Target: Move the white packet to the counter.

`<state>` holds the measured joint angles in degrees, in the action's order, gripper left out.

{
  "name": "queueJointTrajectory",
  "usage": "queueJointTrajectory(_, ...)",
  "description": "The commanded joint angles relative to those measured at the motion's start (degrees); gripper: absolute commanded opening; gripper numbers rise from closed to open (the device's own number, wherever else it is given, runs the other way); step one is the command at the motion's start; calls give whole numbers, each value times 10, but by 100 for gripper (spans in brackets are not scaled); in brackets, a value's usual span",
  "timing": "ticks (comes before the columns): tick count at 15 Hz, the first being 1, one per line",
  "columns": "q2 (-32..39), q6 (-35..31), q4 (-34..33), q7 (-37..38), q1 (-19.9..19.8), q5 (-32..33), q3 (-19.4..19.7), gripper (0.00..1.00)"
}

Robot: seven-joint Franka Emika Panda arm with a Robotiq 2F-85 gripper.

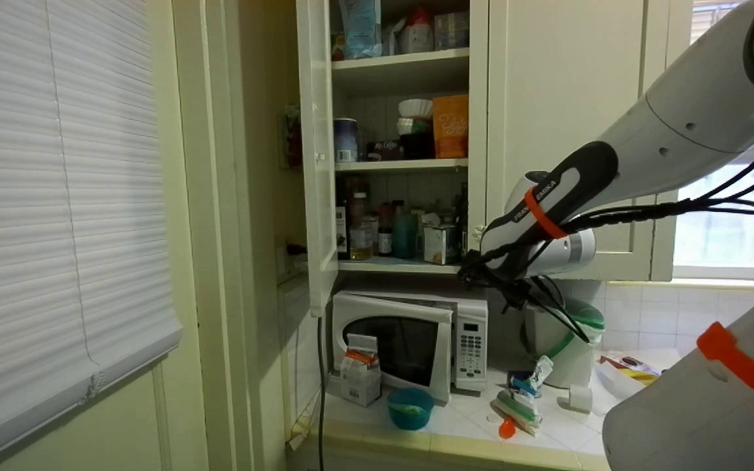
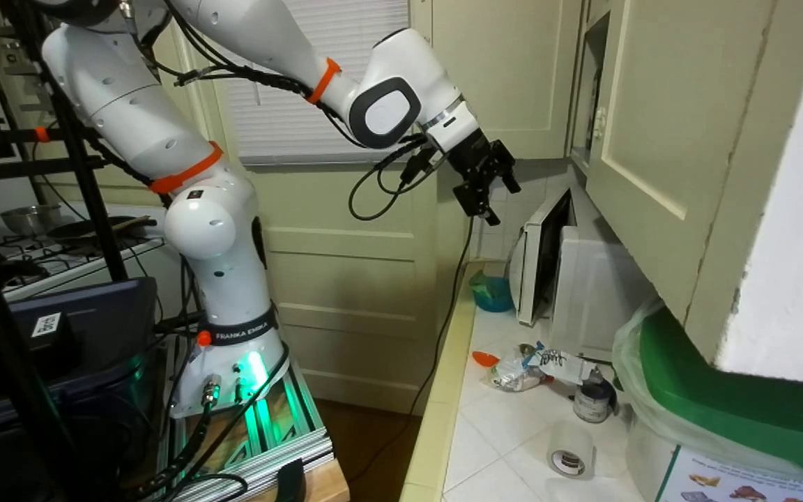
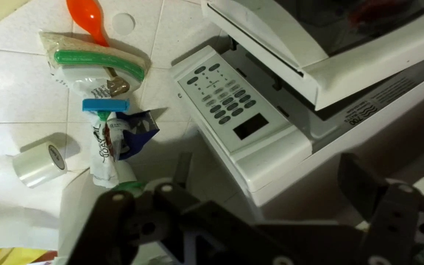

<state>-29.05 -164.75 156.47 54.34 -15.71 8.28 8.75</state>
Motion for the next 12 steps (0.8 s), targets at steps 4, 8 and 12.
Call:
queueJointTrajectory(4,-15,106,-56,-127,-1,-65,-37,100)
queueJointTrajectory(8,-11,114,-68,-139,-16,-63,-58,100)
queueJointTrajectory(12,-5,132,-85,-150,-14,-60,-63,100)
